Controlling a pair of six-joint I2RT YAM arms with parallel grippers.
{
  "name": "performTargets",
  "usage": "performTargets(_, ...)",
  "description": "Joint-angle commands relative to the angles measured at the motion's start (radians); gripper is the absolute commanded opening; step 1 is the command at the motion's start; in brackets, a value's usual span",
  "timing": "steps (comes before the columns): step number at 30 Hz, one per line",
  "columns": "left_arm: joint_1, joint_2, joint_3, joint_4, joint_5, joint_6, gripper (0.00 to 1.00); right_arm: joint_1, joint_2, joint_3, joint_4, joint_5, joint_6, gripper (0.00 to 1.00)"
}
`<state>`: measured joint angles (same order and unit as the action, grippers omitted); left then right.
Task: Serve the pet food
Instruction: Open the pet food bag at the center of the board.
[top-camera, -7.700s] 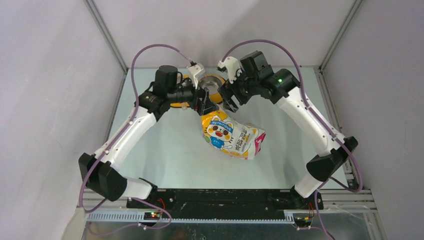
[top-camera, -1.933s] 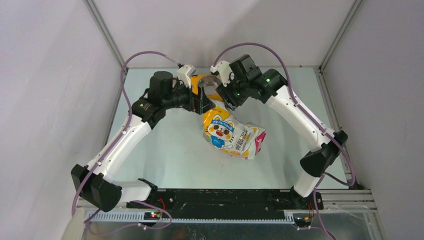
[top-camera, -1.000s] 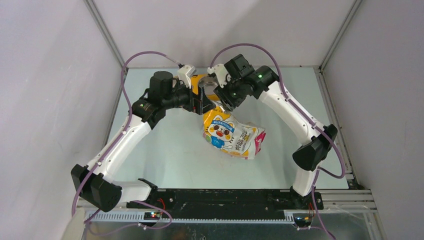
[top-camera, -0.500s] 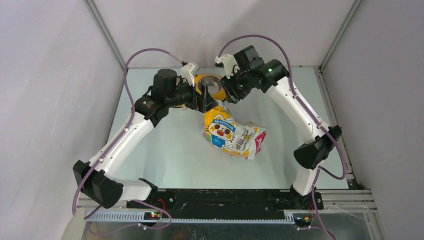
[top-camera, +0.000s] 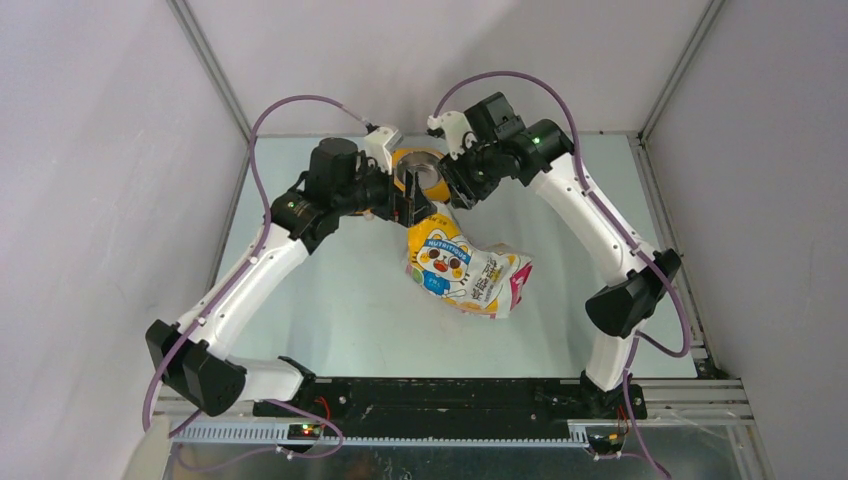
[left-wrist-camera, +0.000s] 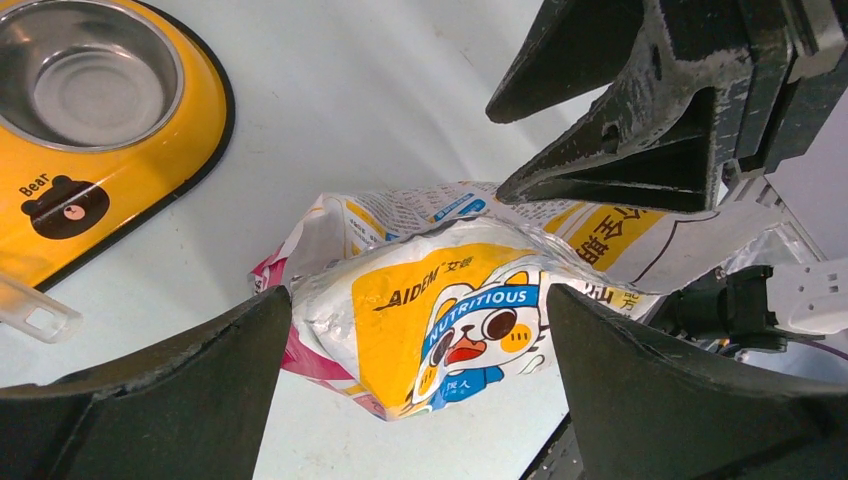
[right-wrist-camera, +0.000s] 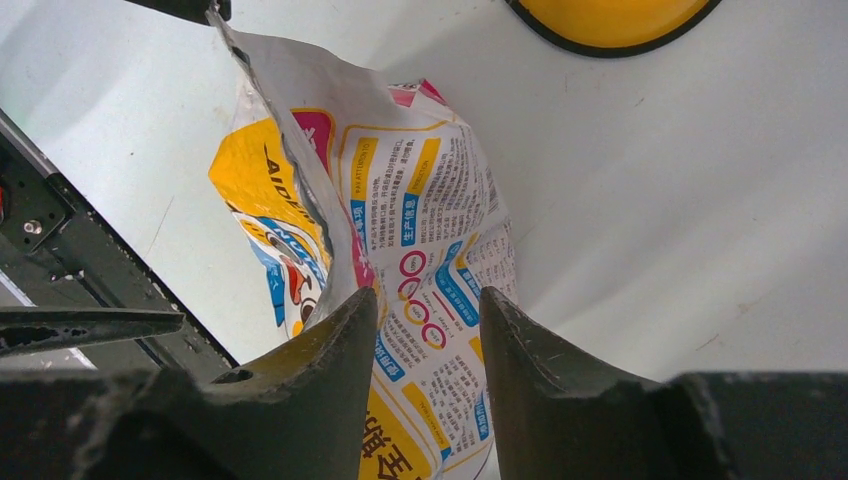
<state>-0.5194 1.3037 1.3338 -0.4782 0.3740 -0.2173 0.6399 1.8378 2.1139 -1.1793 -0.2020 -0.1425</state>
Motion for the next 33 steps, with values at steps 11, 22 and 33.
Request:
performTargets(11, -0.022, -0.079, 0.033, 0.003, 0.034, 0.038, 1.00, 0.000, -0.142, -0.069, 0.048, -0.034, -0.027, 0.66)
performTargets(22, -0.022, -0.124, 0.015, 0.011, 0.025, 0.074, 1.00, 0.023, -0.180, -0.120, 0.071, -0.051, -0.025, 0.71)
performTargets(33, -0.022, -0.118, -0.020, 0.042, 0.044, 0.056, 1.00, 0.036, -0.148, -0.149, 0.107, -0.018, 0.000, 0.70)
